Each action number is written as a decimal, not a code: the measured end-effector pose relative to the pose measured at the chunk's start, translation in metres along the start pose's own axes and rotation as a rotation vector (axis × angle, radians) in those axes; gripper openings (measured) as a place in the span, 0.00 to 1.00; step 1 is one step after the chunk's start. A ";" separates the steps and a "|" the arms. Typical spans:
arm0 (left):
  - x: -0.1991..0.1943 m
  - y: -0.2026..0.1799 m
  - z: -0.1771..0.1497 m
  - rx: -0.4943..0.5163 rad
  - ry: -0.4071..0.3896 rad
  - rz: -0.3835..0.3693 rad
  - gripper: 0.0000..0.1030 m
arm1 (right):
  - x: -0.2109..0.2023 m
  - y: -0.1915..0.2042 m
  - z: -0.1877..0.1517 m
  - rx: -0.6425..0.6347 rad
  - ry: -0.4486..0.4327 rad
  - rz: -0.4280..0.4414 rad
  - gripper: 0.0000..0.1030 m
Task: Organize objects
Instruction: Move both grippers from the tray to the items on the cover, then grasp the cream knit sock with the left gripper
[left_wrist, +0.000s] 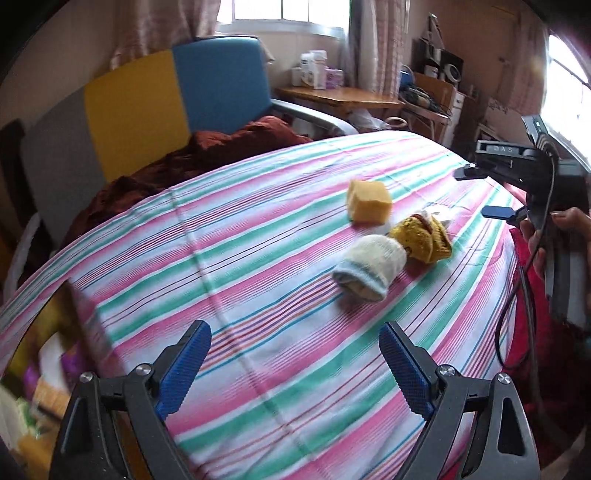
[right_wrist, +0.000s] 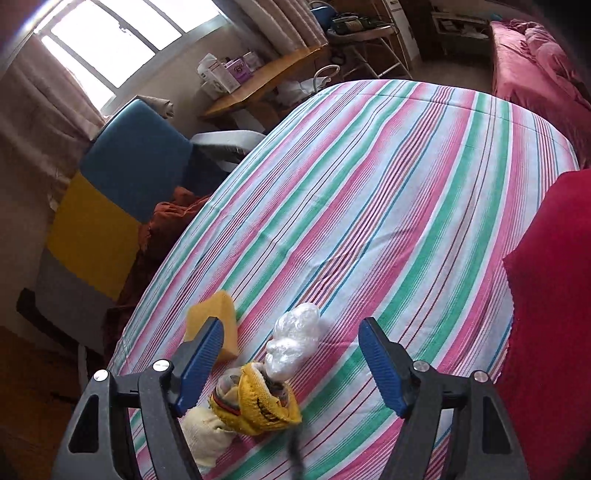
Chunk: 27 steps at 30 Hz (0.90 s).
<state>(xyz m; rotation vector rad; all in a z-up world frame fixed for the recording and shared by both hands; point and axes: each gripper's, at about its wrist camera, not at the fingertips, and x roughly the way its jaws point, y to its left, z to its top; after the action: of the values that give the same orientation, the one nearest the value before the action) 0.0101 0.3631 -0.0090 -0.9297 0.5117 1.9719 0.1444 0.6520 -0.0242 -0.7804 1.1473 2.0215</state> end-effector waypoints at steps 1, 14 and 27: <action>0.007 -0.005 0.005 0.016 0.005 -0.007 0.90 | 0.002 0.003 -0.001 -0.013 0.007 0.002 0.74; 0.077 -0.060 0.051 0.261 0.011 -0.097 0.98 | 0.023 0.013 -0.006 -0.068 0.098 0.013 0.74; 0.120 -0.050 0.041 0.155 0.102 -0.190 0.61 | 0.025 0.002 -0.003 -0.039 0.110 -0.022 0.74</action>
<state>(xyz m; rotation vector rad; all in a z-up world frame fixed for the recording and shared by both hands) -0.0056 0.4812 -0.0760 -0.9477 0.6021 1.6963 0.1283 0.6555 -0.0435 -0.9296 1.1578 2.0096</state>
